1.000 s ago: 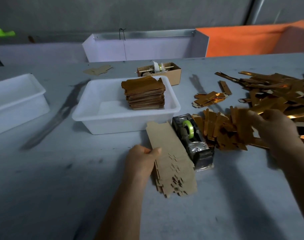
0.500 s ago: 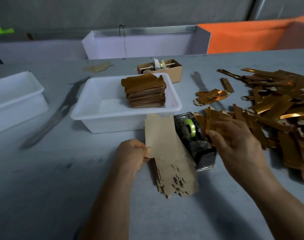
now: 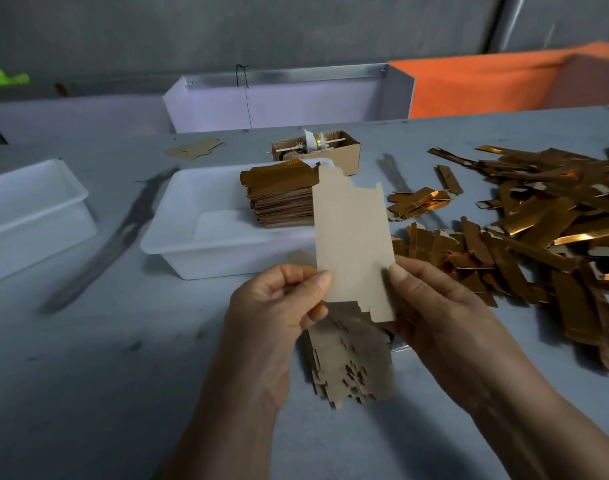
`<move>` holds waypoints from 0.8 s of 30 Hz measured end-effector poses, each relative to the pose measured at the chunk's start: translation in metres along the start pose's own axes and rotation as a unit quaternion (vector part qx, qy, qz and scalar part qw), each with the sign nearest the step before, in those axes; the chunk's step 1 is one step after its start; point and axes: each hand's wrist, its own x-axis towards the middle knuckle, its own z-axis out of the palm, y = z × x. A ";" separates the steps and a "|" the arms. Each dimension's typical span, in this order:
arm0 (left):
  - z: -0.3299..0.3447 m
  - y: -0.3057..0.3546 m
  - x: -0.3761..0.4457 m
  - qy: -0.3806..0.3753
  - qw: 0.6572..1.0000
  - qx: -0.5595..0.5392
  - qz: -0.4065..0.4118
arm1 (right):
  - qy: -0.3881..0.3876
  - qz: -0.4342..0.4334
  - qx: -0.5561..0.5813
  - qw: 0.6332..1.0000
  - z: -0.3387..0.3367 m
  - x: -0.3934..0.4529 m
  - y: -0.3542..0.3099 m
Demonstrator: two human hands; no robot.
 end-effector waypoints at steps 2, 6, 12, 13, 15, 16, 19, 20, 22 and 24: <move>0.000 -0.001 -0.002 -0.009 1.000 0.006 0.001 | 0.012 -0.005 0.010 1.000 0.000 0.000 -0.001; 0.002 -0.004 -0.003 -0.001 1.000 0.023 0.008 | 0.037 -0.025 -0.003 0.999 -0.004 -0.004 -0.001; 0.006 -0.005 -0.005 0.029 0.996 0.064 0.053 | 0.035 -0.058 -0.029 0.997 -0.005 -0.010 -0.001; 0.007 -0.006 -0.005 0.033 0.995 0.073 0.064 | 0.033 -0.059 -0.028 0.997 -0.005 -0.010 -0.001; 0.008 -0.006 -0.005 0.039 0.992 0.089 0.080 | 0.027 -0.053 -0.027 0.998 -0.007 -0.011 0.001; 0.007 -0.006 -0.005 0.040 0.991 0.100 0.085 | 0.021 -0.046 -0.025 0.998 -0.008 -0.011 0.002; 0.006 -0.008 -0.004 0.034 0.987 0.134 0.086 | 0.037 -0.039 -0.023 0.998 -0.008 -0.010 -0.001; 0.006 -0.008 -0.003 0.032 0.986 0.142 0.085 | 0.078 -0.054 -0.063 0.993 -0.007 -0.008 -0.003; 0.005 -0.008 -0.003 0.030 0.983 0.159 0.086 | 0.180 -0.123 -0.221 0.951 -0.008 -0.006 -0.011; 0.005 -0.007 -0.004 0.024 0.983 0.161 0.085 | 0.218 -0.204 -0.334 0.894 -0.010 -0.005 -0.022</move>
